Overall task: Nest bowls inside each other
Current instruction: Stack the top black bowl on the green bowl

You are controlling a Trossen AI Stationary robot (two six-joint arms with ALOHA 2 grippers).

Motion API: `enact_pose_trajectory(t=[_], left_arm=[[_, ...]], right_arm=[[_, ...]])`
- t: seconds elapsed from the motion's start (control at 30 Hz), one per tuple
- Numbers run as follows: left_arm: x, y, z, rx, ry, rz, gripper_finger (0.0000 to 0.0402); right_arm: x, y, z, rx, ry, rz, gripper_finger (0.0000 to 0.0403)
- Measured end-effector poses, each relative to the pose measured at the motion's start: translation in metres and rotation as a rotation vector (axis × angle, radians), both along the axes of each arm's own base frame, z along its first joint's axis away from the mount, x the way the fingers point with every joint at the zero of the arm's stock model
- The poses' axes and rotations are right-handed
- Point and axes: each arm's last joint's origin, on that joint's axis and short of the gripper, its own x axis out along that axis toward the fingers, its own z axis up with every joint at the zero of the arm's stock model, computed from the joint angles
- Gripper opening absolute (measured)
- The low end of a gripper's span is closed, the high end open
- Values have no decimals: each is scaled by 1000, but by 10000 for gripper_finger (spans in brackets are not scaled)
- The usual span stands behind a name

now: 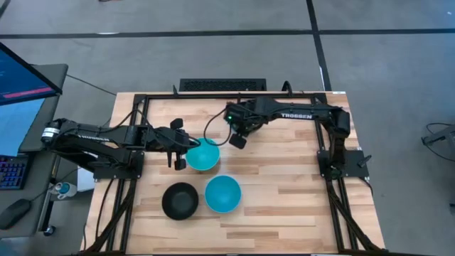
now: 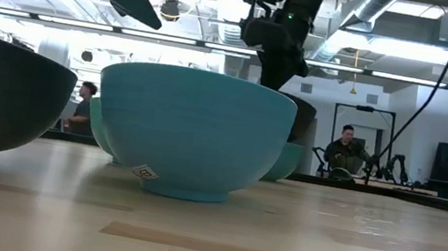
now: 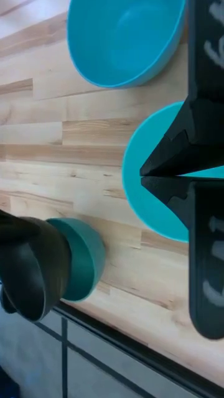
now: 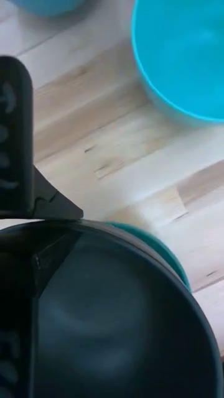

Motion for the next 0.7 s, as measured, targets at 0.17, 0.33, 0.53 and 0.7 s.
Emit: enact_pose_trajectory(t=[0.17, 0.33, 0.53, 0.7], left_arm=[[1, 0, 1, 7, -10, -3, 2], [1, 0, 1, 13, -9, -6, 2], [1, 0, 1, 12, -16, -6, 2], [1, 0, 2, 11, -24, -6, 2]], right_arm=[[1, 2, 0, 21, -16, -9, 57], [5, -3, 2, 12, -66, -30, 103], [8, -9, -7, 26, -48, -72, 178], [20, -4, -45, 42, 70, -76, 219]])
